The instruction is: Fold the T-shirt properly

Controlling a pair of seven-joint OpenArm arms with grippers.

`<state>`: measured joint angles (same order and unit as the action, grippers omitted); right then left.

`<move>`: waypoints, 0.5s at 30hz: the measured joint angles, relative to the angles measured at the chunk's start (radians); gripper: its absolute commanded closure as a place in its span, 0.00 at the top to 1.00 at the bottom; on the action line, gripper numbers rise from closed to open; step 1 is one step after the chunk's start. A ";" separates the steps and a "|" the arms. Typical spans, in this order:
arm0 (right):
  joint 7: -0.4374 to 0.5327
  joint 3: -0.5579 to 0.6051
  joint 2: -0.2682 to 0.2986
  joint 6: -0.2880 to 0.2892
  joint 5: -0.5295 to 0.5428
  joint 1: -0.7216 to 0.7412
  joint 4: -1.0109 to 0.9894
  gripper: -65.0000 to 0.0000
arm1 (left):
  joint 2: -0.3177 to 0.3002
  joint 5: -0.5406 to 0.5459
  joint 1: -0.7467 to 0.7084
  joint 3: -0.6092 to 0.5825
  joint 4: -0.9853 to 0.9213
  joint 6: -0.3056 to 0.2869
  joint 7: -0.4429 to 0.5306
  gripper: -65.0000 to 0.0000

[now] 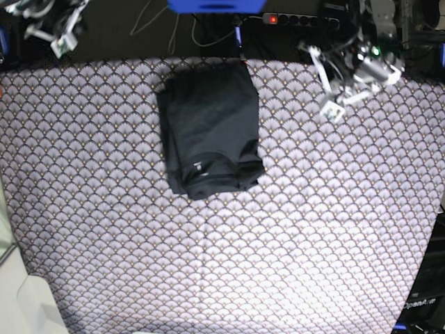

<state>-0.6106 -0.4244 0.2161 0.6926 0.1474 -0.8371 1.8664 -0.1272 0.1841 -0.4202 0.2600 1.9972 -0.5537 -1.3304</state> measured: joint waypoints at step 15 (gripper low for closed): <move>0.369 -0.002 -0.061 -0.001 -0.144 -0.016 -0.443 0.00 | 0.039 -0.149 -0.354 -0.002 -0.161 0.000 0.500 0.00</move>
<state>-0.2420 -0.4263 0.1555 0.6914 0.0036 -0.8536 1.4235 -0.0887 0.0353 -0.7746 0.2581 1.8362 -0.5541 -0.8307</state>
